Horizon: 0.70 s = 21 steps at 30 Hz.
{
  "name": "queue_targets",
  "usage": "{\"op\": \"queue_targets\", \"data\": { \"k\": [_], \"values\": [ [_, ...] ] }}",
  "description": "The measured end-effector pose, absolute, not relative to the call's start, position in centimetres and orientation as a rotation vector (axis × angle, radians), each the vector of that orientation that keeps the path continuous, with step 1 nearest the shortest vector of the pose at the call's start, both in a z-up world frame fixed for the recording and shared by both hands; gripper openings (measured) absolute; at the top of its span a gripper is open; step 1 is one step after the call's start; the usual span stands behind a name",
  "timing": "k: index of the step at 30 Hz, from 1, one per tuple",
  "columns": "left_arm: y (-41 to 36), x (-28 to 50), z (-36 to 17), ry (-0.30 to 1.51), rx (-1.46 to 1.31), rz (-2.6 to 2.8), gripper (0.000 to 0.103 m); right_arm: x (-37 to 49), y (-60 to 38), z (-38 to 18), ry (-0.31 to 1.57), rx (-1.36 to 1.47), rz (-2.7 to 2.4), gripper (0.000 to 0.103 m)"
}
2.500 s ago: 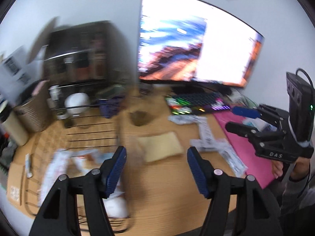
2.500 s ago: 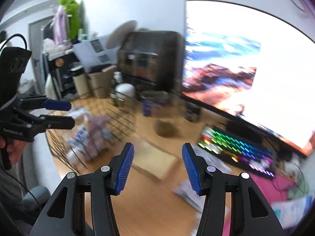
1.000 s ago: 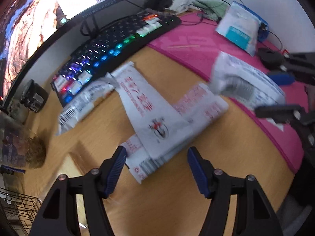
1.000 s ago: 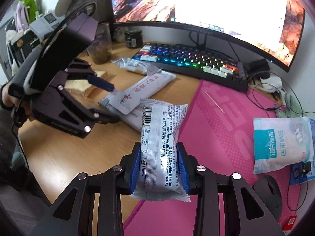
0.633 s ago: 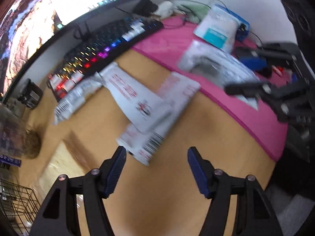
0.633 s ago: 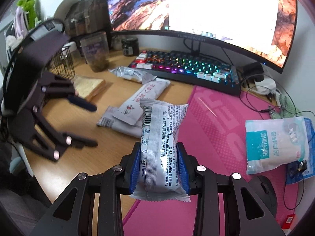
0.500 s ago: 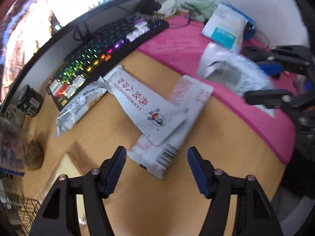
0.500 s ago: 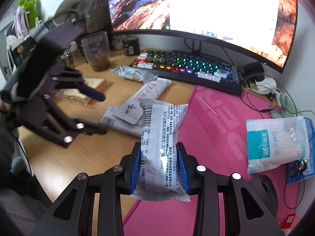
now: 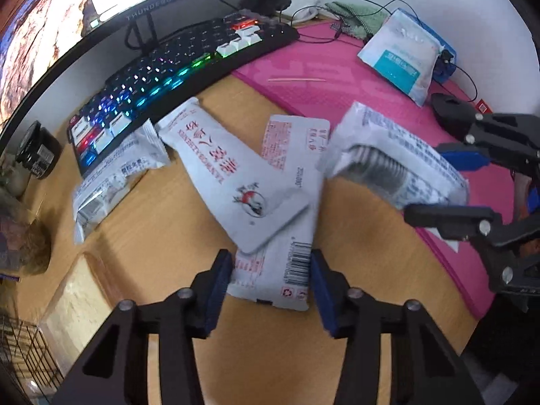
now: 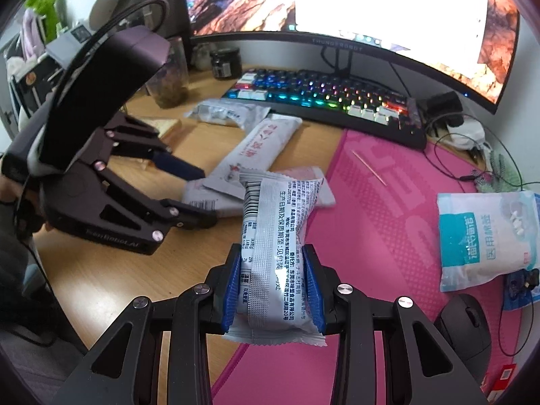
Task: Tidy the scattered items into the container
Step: 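Grasp the white printed packet with the left gripper while the right gripper holds its packet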
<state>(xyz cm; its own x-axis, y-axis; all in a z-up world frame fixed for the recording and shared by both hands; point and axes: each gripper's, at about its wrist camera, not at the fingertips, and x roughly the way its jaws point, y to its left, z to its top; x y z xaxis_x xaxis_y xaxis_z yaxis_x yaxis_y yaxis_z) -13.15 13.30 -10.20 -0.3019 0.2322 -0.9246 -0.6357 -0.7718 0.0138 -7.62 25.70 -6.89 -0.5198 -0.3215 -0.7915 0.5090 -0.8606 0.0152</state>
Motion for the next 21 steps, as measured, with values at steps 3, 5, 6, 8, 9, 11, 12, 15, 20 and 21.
{"op": "queue_targets", "data": {
  "k": [3, 5, 6, 8, 9, 11, 12, 15, 20, 21],
  "values": [
    [12.3, -11.7, -10.2, 0.507, -1.432, 2.106, 0.053, -7.4, 25.6, -6.6, 0.302, 1.158, -2.365, 0.036],
    [11.7, -10.6, -10.0, 0.527, -1.464, 2.105, 0.053, -7.3, 25.6, -6.7, 0.305, 1.158, -2.359, 0.036],
    [11.4, -10.1, -9.9, 0.534, -1.471, 2.115, 0.055, -7.3, 25.6, -6.8, 0.306, 1.160, -2.358, 0.036],
    [11.1, -9.7, -9.5, 0.554, -1.469, 2.139, 0.066, -7.2, 25.4, -6.8, 0.308, 1.157, -2.355, 0.036],
    [11.2, -9.7, -9.5, 0.578, -1.465, 2.152, 0.067, -7.2, 25.4, -6.8, 0.307, 1.153, -2.353, 0.036],
    [11.7, -9.9, -9.5, 0.629, -1.455, 2.156, 0.068, -7.1, 25.2, -6.8, 0.309, 1.146, -2.351, 0.036],
    [12.2, -10.1, -9.7, 0.647, -1.449, 2.148, 0.069, -7.2, 25.1, -6.8, 0.309, 1.144, -2.351, 0.036],
    [13.5, -11.0, -10.3, 0.654, -1.437, 2.123, 0.071, -7.2, 25.0, -6.7, 0.305, 1.136, -2.356, 0.036],
    [13.5, -12.5, -10.6, 0.491, -1.449, 2.106, 0.068, -7.3, 25.3, -6.6, 0.302, 1.140, -2.366, 0.036],
    [13.3, -12.6, -10.4, 0.482, -1.437, 2.117, 0.053, -7.4, 25.4, -6.6, 0.300, 1.141, -2.369, 0.036]
  ]
}}
